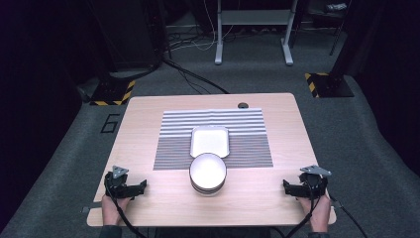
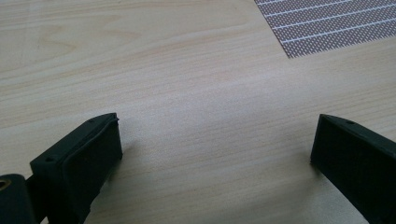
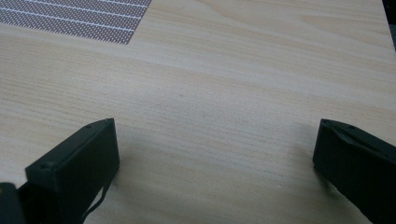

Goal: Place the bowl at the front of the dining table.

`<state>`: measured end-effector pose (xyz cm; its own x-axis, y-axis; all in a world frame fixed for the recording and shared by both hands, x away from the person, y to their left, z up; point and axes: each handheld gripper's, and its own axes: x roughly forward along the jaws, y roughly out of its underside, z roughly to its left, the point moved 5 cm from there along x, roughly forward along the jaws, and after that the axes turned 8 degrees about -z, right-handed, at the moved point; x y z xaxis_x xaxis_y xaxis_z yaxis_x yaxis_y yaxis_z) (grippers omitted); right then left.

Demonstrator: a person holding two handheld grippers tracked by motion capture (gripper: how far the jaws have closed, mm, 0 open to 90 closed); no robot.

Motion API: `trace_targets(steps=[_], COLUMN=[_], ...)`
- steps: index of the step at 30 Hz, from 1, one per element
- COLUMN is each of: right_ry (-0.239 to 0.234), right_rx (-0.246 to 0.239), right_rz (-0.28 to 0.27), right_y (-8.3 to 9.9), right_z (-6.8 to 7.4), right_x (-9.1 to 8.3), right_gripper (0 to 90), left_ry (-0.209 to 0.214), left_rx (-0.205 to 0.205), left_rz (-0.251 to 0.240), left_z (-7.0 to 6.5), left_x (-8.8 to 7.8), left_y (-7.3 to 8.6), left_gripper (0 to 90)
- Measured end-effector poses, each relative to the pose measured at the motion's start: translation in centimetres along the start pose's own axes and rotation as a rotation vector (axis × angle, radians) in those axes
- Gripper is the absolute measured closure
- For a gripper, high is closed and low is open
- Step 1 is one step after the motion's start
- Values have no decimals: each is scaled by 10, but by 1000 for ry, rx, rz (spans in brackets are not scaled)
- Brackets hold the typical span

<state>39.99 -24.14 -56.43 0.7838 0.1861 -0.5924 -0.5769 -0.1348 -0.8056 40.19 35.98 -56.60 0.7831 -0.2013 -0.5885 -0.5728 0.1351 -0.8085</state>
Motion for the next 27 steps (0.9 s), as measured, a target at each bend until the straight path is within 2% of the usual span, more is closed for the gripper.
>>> trace_targets(steps=[14,21,27], right_ry=[-1,3,-41], right_rx=[1,-16,-12], right_rz=[2,-5,-20], right_y=[0,0,0], right_z=[0,2,2], right_x=[0,-1,-3], right_gripper=[0,0,0], left_ry=[0,-9,3], left_rx=[0,-3,-10], left_rz=[0,-1,-14], left_z=[0,-1,-1], left_x=[0,-1,-2], left_y=[0,1,0], left_gripper=[16,20,27])
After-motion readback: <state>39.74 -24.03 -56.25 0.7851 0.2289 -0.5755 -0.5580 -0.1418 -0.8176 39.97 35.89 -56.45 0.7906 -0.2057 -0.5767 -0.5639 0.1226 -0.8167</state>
